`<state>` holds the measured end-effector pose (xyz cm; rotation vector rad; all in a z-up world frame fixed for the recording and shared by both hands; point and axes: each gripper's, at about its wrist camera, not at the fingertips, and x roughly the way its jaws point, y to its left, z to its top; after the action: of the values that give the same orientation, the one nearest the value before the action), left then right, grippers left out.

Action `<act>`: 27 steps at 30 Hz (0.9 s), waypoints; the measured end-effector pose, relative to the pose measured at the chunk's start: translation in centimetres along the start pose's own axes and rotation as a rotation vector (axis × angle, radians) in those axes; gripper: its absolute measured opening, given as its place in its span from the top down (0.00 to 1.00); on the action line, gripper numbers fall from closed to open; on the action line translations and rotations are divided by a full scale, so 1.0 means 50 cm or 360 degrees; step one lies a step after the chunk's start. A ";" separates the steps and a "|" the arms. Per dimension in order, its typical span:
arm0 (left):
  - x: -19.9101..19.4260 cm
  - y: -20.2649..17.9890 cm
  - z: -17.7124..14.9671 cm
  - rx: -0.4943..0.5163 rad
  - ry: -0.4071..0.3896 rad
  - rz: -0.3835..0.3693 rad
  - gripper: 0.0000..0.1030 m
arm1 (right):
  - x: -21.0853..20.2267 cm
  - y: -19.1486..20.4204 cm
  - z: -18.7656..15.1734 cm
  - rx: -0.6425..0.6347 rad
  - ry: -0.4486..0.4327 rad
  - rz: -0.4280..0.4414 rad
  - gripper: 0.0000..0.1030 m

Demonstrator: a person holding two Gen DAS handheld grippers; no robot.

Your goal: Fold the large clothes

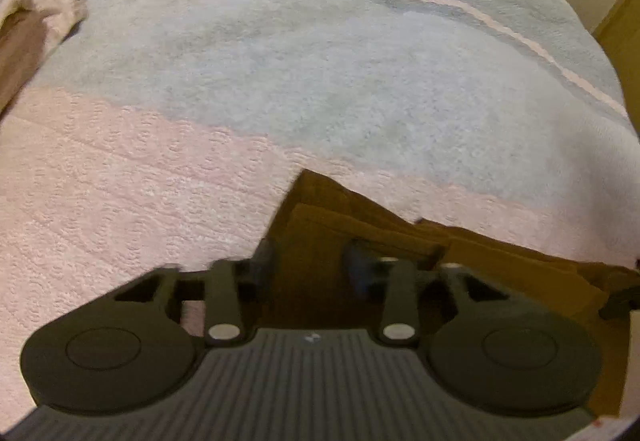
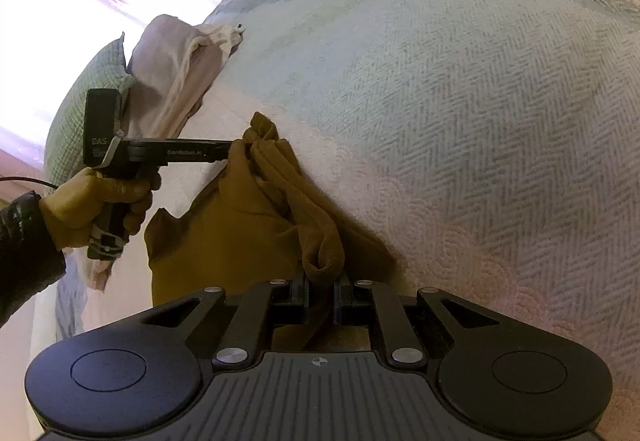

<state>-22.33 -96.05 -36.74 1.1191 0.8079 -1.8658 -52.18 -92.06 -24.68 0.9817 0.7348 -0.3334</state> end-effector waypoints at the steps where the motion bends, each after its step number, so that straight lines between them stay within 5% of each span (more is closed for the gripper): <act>1: -0.002 -0.004 0.000 0.0021 0.0003 0.0020 0.82 | -0.002 0.002 0.000 0.0000 0.0003 -0.0003 0.94; 3: -0.004 -0.007 0.001 0.0032 0.0019 0.0006 0.93 | -0.001 0.005 0.001 0.0008 0.0007 -0.0009 0.94; 10: -0.080 -0.012 0.025 0.0015 -0.0269 0.0021 0.96 | -0.042 0.027 0.019 -0.0076 -0.0142 -0.0032 0.94; 14: 0.007 -0.011 0.022 0.0037 -0.0075 0.0001 0.94 | 0.011 -0.029 0.013 0.0083 -0.0014 -0.0061 0.94; 22: -0.036 -0.004 0.012 0.0035 -0.0147 0.0058 0.93 | -0.008 0.004 0.013 -0.0023 -0.0037 -0.0022 0.94; 27: -0.038 0.026 -0.007 -0.0046 -0.0094 0.0146 0.92 | 0.008 -0.022 0.000 0.0163 -0.0057 -0.0060 0.87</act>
<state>-20.49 -95.80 -35.30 1.0608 0.7357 -1.7972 -52.51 -92.64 -25.67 1.0571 0.7097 -0.4240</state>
